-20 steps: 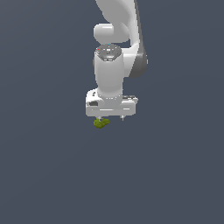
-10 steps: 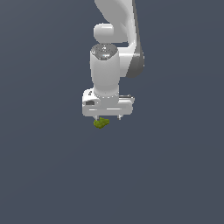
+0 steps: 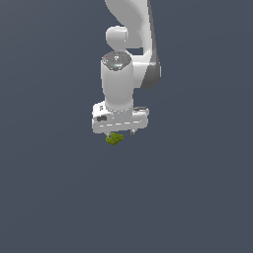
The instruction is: Pick up the object and move it to a goal position.
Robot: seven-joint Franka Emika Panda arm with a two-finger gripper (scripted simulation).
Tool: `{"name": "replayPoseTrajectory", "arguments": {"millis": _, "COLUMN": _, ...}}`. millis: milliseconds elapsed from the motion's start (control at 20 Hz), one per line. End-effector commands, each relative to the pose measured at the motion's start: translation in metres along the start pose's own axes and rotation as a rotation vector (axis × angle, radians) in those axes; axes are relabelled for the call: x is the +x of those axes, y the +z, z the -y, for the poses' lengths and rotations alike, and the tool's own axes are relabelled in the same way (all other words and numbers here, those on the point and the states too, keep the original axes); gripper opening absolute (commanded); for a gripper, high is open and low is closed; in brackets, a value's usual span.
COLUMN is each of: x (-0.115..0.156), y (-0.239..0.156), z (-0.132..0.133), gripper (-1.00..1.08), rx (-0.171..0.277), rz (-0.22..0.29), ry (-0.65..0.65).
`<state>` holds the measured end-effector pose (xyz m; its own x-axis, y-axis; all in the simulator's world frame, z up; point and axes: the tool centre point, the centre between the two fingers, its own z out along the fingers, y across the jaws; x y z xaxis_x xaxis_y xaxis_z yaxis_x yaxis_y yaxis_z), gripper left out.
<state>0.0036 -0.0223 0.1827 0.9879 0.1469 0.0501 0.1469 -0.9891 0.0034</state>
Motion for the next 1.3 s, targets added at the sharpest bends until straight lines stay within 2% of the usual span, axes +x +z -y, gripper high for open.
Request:
{"name": "replayPoseTrajectory", "arguments": {"millis": 0, "x": -0.002, "y": 0.003, "z": -0.002, "gripper": 1.00, "rx": -0.001, "rz": 0.002, "ry": -0.044}}
{"name": "replayPoseTrajectory", "arguments": {"millis": 1250, "x": -0.039, "y": 0.045, "z": -0.019, "gripper": 1.00, "rx": 0.002, "rz": 0.030, "ry": -0.677}}
